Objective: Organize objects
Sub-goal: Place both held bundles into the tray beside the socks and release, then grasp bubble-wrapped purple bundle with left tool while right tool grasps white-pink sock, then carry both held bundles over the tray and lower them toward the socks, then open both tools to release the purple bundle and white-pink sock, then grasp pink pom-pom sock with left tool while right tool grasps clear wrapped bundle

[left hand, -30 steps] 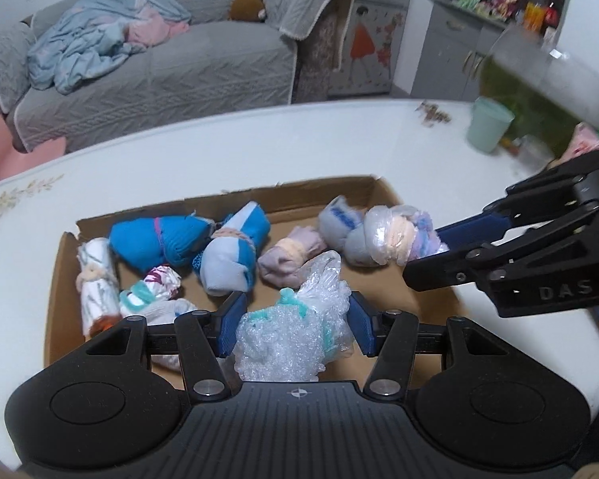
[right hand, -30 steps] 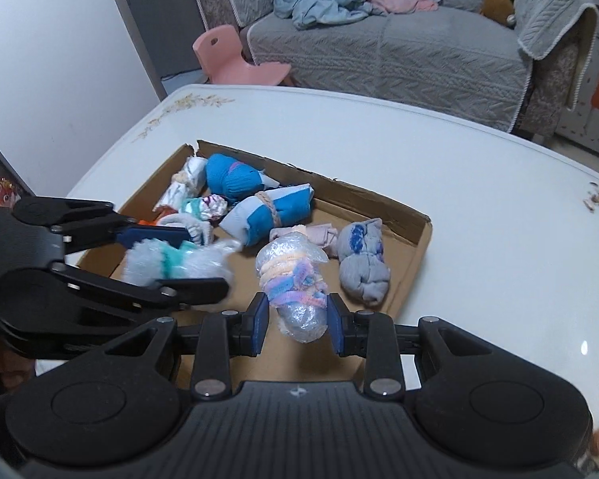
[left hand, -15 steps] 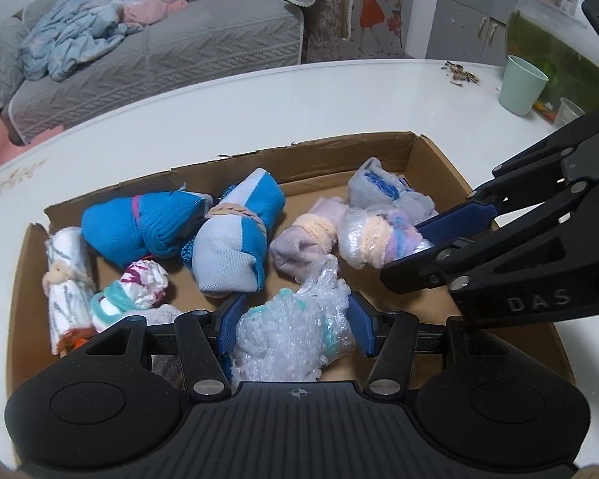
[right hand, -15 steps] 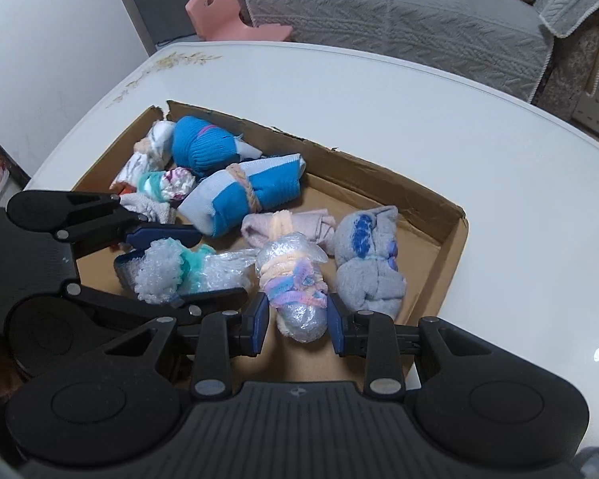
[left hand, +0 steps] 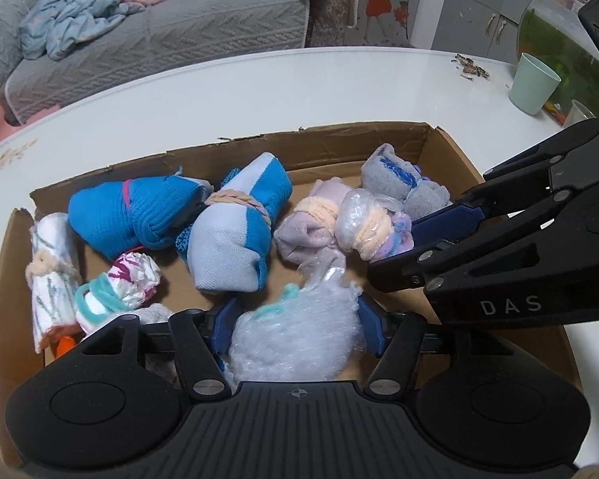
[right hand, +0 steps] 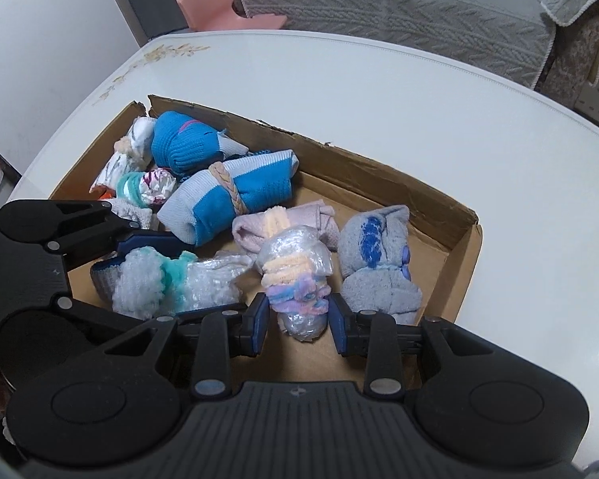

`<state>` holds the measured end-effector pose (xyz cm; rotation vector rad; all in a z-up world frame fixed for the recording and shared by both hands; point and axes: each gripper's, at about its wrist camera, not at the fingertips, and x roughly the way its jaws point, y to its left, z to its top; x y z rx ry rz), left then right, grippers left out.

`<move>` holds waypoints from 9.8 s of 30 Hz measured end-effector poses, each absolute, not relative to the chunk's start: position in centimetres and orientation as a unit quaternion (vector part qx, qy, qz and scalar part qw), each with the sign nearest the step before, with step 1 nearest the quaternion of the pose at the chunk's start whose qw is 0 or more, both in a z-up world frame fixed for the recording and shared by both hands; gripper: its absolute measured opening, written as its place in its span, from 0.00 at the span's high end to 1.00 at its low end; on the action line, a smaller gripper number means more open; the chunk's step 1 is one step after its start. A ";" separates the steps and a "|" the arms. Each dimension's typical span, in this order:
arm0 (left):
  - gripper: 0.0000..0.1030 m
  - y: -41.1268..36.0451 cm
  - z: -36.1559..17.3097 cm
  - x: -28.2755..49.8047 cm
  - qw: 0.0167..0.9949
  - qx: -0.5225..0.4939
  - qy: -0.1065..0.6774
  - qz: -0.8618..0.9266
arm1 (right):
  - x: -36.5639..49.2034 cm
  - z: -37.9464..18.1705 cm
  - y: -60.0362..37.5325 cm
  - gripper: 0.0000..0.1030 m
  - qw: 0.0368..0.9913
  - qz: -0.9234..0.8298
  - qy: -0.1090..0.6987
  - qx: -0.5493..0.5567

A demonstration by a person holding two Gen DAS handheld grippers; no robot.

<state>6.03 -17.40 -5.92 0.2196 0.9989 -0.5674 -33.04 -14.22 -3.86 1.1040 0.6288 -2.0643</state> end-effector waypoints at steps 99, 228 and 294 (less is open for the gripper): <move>0.17 -4.6 -5.6 -12.9 0.843 -0.009 0.507 -0.180 | -18.0 -7.3 -10.5 0.46 0.439 -0.728 0.299 0.433; 0.31 -19.3 -5.5 5.3 0.788 0.033 0.525 -0.321 | -28.5 -0.3 -9.2 0.49 0.542 -0.703 0.383 0.255; 0.02 -3.5 1.6 -2.8 0.847 0.135 0.442 -0.263 | -19.7 -0.1 -4.6 0.06 0.674 -0.612 0.369 0.187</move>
